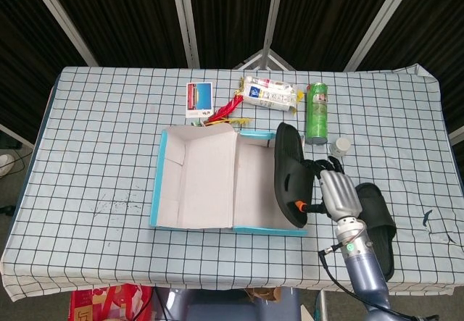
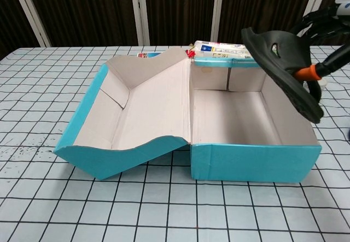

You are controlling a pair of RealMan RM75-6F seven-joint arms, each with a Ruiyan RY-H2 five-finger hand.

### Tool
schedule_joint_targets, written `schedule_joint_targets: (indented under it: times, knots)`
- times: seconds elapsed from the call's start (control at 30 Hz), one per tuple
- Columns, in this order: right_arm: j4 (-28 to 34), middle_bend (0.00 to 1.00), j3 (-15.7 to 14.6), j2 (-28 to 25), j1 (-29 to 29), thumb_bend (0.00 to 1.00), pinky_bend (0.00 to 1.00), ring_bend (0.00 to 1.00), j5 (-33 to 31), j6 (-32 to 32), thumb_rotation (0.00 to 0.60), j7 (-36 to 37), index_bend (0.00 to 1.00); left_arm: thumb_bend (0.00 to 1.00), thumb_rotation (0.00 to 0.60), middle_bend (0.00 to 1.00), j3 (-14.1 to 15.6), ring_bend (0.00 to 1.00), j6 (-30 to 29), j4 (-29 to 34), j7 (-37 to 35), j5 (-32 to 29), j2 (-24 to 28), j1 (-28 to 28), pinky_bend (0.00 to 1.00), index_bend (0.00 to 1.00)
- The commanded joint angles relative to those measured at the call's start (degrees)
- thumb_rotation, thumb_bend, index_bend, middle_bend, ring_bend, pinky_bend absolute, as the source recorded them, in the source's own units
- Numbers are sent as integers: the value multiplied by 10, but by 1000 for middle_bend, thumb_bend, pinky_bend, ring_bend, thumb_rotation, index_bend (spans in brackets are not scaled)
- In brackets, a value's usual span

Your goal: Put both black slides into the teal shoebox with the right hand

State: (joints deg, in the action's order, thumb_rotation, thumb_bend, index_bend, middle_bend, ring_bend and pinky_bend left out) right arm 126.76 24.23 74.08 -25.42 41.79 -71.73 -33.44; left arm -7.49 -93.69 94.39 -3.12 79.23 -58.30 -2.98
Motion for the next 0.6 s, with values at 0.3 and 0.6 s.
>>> schedule_joint_targets:
  times: [0.3, 0.6]
  knots:
    - [0, 491, 61, 49, -106, 412, 0, 202, -202, -83, 600, -7, 538, 373, 600, 46, -2, 0, 1, -4, -5, -3, -1, 1, 91, 105]
    - [35, 498, 111, 3, -140, 435, 0, 206, -388, -76, 600, -17, 543, 373, 600, 46, -2, 0, 3, -5, -3, -2, -3, 3, 91, 105]
